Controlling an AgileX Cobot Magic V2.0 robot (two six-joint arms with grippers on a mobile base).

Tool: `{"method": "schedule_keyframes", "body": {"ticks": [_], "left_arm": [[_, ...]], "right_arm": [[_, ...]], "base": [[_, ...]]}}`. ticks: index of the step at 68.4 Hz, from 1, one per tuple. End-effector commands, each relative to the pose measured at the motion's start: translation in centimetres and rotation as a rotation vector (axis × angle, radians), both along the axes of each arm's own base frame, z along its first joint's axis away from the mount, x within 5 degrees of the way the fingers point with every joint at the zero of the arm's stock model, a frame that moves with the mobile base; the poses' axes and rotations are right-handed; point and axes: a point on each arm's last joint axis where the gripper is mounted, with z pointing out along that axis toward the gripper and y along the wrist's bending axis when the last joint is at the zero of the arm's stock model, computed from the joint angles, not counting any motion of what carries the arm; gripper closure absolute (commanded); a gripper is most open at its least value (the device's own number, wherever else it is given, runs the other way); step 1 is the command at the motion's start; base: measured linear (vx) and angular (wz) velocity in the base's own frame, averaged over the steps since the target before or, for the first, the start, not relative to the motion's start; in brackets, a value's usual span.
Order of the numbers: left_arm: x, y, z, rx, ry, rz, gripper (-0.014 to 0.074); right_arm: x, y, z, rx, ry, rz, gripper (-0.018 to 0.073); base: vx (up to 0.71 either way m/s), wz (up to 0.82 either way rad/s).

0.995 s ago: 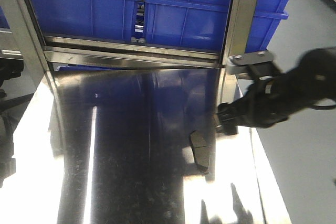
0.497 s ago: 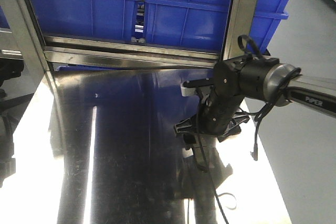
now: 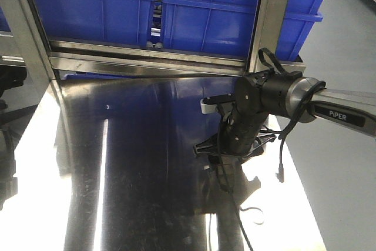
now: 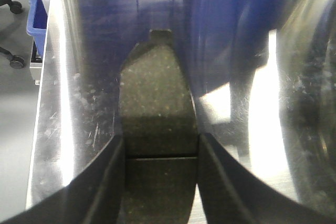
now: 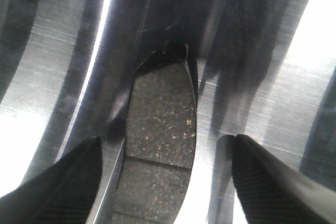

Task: Move and align brake pads A on conveyor
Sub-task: 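Close the right gripper on the brake pad and lift it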

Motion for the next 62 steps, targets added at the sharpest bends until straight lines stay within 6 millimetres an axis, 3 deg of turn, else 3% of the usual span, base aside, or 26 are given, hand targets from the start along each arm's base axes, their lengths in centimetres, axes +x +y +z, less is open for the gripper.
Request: {"method": "schedule_keyframes", "body": {"ticks": [1, 34, 44, 62], "left_arm": [[0.38, -0.10, 1.75, -0.020, -0.118, 0.000, 0.0593], [0.37, -0.10, 1.75, -0.020, -0.117, 0.000, 0.0593], [0.37, -0.10, 1.75, -0.020, -0.117, 0.000, 0.0593], [0.37, -0.10, 1.75, -0.020, -0.117, 0.000, 0.0593]], "right_arm": [[0.46, 0.04, 2.88, 0.034, -0.099, 0.008, 0.0099], [0.58, 0.14, 2.10, 0.031, -0.082, 0.007, 0.0139], [0.53, 0.11, 2.09, 0.028, -0.076, 0.007, 0.0235], [0.54, 0.08, 2.15, 0.018, -0.084, 0.042, 0.0498]], "base": [[0.00, 0.00], [0.00, 0.00], [0.00, 0.00], [0.00, 0.00]]}}
